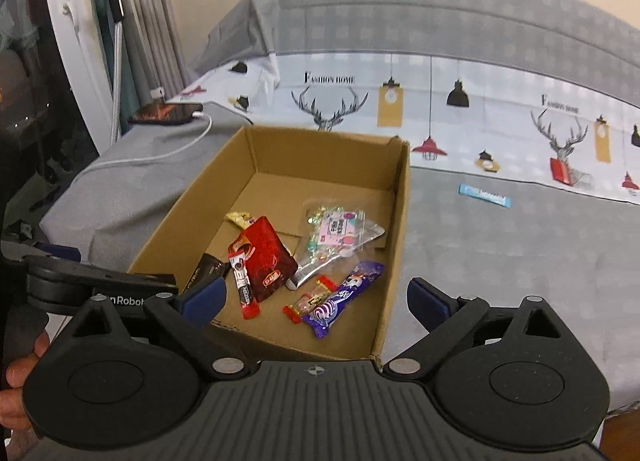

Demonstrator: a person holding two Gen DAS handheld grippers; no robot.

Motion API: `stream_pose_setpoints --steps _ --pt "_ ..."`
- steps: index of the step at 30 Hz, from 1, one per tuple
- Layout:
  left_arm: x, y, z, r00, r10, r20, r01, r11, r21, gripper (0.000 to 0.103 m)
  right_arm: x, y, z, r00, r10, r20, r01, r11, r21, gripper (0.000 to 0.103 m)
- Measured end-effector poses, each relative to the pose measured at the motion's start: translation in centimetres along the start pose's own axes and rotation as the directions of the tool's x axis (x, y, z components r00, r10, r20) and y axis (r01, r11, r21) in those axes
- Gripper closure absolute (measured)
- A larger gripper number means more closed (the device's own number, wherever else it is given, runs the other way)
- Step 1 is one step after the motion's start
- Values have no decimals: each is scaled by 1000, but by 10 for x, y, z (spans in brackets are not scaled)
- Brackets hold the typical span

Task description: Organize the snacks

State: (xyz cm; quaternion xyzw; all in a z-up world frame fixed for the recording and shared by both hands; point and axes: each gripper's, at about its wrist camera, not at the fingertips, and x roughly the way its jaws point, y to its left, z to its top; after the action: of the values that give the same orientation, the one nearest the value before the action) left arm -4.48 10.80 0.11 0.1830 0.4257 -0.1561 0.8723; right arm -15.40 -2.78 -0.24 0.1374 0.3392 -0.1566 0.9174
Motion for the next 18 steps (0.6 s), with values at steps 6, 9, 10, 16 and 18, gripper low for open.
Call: stream_pose_setpoints --steps 6,9,10,16,18 --pt "-18 -2 -11 1000 10 25 -10 1000 9 0 -22 8 -9 999 16 38 -14 999 -33 4" --pt "-28 -1 -15 999 13 45 -14 1000 4 0 -31 10 -12 998 18 55 -16 999 -45 3" --pt "-30 -1 -16 999 15 50 -15 1000 3 0 -33 11 -13 998 19 59 -17 999 -45 3" --pt "-41 -1 -22 997 18 72 -19 1000 5 0 -45 13 -16 996 24 81 -20 999 -45 2" --pt "-43 -1 -22 997 17 75 -17 1000 6 0 -48 13 -17 996 25 88 -21 999 -46 2"
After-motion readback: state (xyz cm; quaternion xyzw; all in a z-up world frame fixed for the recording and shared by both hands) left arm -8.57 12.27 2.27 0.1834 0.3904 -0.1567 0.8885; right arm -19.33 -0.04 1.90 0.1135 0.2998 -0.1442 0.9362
